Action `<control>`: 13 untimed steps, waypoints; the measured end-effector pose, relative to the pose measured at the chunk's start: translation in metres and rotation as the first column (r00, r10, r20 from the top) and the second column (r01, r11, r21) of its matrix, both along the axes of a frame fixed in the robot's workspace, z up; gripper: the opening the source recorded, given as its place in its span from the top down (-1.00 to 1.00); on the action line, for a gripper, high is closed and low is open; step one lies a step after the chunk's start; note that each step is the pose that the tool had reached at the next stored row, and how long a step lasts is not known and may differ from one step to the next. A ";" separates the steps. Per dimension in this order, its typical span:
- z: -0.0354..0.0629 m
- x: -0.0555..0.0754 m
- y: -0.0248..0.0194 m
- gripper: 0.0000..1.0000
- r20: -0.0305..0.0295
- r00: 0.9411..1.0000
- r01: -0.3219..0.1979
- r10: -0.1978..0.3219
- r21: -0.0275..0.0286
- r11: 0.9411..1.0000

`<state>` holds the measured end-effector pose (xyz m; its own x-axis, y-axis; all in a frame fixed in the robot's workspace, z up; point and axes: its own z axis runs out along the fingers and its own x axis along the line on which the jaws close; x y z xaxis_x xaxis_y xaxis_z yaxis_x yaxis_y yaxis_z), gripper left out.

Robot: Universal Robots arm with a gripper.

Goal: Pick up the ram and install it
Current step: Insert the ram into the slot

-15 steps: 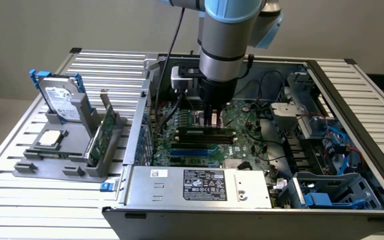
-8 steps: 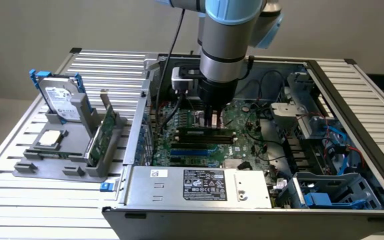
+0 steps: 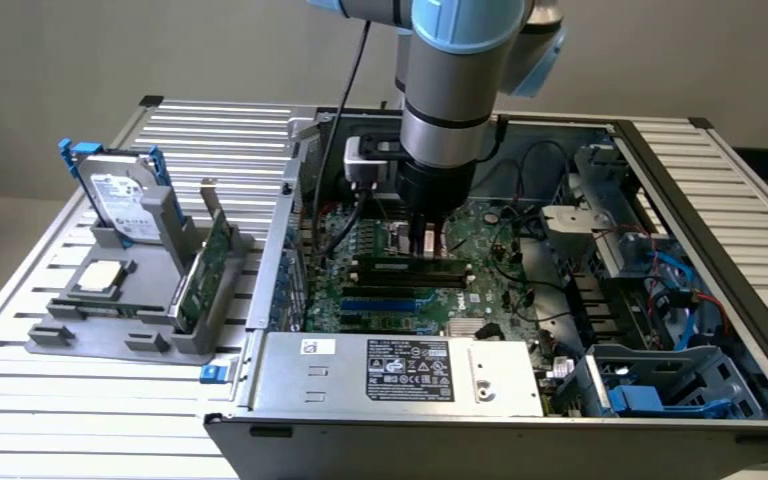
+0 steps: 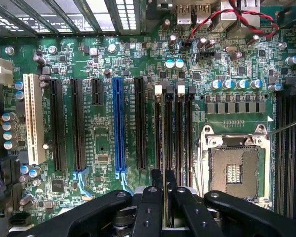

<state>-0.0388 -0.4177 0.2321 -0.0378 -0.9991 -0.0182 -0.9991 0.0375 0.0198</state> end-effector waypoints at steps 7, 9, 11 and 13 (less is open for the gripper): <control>-0.0020 0.001 0.0000 0.73 0.000 1.000 0.003 -0.003 0.001 1.000; -0.0025 0.001 0.0000 0.73 0.000 1.000 0.003 -0.003 0.001 1.000; -0.0031 0.001 0.0000 0.73 0.000 1.000 0.004 -0.004 0.001 1.000; -0.0034 0.001 0.0000 0.73 0.000 1.000 0.004 -0.004 0.001 1.000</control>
